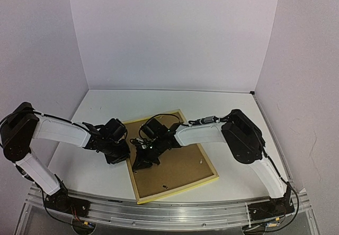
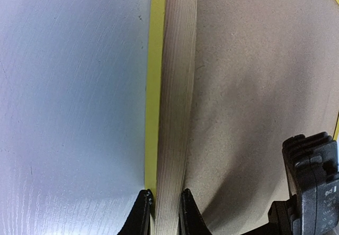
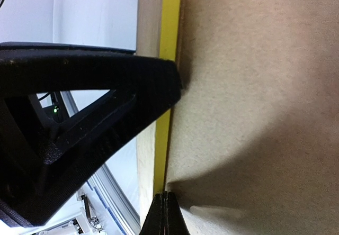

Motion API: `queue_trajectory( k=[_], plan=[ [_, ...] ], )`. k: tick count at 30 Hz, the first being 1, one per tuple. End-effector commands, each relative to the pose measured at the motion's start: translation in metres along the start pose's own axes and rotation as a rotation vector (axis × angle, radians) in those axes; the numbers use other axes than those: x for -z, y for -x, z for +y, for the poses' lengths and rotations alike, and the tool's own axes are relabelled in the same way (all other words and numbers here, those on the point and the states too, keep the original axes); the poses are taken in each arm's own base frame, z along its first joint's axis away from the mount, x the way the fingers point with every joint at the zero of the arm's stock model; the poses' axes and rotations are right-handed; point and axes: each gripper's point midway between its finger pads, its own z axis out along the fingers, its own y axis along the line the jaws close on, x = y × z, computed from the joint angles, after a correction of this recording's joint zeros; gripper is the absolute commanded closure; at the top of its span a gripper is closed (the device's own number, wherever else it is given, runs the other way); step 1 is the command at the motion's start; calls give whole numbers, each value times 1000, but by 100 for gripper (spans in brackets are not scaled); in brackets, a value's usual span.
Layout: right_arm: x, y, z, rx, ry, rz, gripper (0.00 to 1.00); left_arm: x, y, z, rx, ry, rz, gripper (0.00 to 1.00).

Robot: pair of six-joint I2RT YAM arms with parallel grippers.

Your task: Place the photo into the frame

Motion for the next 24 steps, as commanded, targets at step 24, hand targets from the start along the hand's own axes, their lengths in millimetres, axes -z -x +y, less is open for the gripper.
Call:
queue_trajectory(
  k=[24],
  plan=[
    [-34, -78, -26, 26, 71, 314, 100, -6, 3, -31, 48, -116, 22, 100]
  ],
)
